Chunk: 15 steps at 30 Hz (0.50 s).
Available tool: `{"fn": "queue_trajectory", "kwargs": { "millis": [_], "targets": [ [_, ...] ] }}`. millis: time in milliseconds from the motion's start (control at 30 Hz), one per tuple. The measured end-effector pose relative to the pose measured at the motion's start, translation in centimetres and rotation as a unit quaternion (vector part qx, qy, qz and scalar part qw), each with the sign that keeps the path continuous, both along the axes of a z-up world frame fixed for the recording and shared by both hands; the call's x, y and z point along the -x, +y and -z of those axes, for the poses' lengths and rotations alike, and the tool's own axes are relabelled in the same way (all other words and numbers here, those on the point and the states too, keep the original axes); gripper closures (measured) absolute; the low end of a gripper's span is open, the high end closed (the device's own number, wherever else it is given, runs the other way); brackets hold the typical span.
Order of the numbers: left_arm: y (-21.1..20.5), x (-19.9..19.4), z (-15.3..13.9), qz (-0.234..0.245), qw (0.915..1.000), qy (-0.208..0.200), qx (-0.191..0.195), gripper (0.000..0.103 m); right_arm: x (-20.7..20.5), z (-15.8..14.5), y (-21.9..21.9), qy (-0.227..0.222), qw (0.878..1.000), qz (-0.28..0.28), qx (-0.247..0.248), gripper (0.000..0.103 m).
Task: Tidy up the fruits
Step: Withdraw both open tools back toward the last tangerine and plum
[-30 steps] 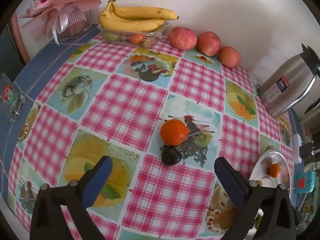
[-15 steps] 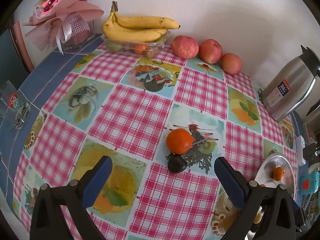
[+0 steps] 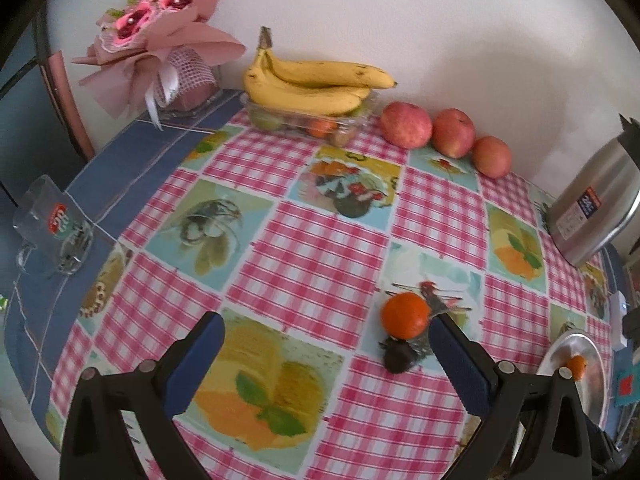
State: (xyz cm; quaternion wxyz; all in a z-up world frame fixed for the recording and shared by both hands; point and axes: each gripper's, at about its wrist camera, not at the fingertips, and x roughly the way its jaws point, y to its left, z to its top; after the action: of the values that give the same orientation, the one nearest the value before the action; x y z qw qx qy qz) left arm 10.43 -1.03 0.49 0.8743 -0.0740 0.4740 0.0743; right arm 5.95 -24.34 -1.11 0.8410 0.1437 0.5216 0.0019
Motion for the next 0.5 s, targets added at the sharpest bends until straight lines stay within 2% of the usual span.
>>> {"fn": "queue_trajectory", "kwargs": {
  "millis": [267, 500],
  "targets": [
    [2.9, -0.3, -0.3, -0.029, 0.9996, -0.005, -0.001, 0.000, -1.0, -0.5, 2.5, -0.005, 1.000, -0.025, 0.008, 0.006],
    [4.9, -0.4, -0.6, -0.050, 0.9983, -0.015, 0.024, 0.000, -1.9, -1.9, 4.6, -0.032, 0.999, -0.041, 0.013, 0.006]
  ]
}}
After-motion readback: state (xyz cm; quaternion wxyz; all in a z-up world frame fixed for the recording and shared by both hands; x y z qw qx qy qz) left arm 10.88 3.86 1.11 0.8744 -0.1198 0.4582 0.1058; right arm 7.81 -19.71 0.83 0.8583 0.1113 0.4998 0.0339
